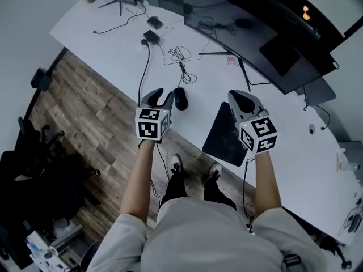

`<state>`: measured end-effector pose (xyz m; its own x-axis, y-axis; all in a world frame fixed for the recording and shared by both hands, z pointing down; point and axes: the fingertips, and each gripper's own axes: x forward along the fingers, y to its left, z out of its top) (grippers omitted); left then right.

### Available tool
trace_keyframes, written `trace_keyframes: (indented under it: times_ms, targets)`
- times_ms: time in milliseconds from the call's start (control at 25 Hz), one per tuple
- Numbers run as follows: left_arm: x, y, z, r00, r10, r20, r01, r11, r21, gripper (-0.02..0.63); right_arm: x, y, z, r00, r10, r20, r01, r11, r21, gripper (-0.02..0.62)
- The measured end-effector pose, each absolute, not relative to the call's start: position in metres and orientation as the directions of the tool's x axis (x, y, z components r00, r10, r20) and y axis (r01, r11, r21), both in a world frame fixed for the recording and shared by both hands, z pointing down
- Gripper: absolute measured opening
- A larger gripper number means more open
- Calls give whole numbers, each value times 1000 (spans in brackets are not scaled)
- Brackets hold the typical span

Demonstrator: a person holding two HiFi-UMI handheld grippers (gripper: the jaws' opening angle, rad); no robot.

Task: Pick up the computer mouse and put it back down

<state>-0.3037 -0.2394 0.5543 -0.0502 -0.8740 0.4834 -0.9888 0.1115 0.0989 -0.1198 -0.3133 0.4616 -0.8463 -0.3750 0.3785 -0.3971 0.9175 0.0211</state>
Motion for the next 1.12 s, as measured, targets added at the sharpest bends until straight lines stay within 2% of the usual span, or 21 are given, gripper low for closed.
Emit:
trace_keyframes:
  times_ms: [200,320,400,840,1120]
  targets:
    - [-289,-262,622,-40,-821,570,-979,146,141,218,-114,-324,499,-837,-328,438,-369,929,-8,15]
    - [-279,-279,661,-42,-789,614,-971,176,160,299,-108,-334,516,-828,-321,459,-375,927,-28,15]
    - [-278,-289,684,-59,-759,648,-966,207,155,329,-105,-342,524,-823,-321,469,-383,923,-40,15]
    - [-291,-315,742,-194,-641,743,-927,368,76,353,-78,-365,559,-783,-333,526,-431,899,-73,15]
    - [-286,-309,741,-132,-664,736,-953,289,90,319,-73,-363,556,-776,-348,526,-445,893,-66,15]
